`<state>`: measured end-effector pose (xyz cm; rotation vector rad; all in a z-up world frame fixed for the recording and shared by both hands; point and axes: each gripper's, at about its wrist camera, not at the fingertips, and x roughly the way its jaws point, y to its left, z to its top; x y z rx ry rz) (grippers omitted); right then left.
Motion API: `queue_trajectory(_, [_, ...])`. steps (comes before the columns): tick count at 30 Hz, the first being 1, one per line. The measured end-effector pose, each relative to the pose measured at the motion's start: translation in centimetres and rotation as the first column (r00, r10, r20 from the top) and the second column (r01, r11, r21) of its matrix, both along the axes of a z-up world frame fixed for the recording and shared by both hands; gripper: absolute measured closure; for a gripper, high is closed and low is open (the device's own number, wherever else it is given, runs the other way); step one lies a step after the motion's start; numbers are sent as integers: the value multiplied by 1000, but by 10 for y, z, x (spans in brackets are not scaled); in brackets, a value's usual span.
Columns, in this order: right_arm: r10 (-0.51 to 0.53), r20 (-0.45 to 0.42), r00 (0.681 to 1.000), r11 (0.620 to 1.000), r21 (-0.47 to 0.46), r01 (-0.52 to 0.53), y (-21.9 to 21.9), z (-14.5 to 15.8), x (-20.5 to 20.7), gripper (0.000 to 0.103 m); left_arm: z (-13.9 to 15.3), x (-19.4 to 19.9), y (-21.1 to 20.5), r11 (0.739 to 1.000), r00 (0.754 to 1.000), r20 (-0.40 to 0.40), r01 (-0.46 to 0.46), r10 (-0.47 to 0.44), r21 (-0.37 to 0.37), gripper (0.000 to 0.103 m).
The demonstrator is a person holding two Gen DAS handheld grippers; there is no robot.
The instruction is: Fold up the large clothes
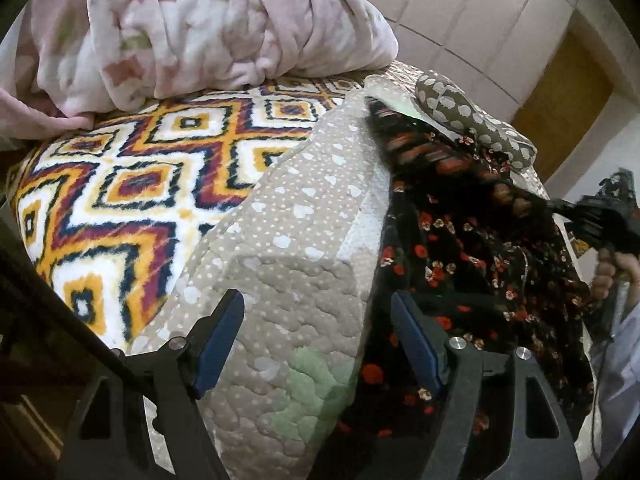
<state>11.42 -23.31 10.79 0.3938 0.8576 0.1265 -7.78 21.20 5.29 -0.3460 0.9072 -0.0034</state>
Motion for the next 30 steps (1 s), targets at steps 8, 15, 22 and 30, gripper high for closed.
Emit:
queue_trajectory(8, [-225,-115,967,943,-275,187,-63,-21,-2,95,-10,6,-8,999,998,-42,45,-46,-28,28])
queue_trajectory(15, [-210,-42,977,968,-147,202,-80,-3,-61,61,-23,9,-24,989,985,-90,145,-145,-11,29])
queue_trajectory(22, [-168,-44,985,980,-113,162,-114,-4,-155,47,-25,5,-38,979,973,-111,196,-201,-56,98])
queue_trajectory(30, [-185,-120,976,974,-157,165,-132,-49,-251,41,-5,-17,-26,989,985,-99,147,-144,16,103])
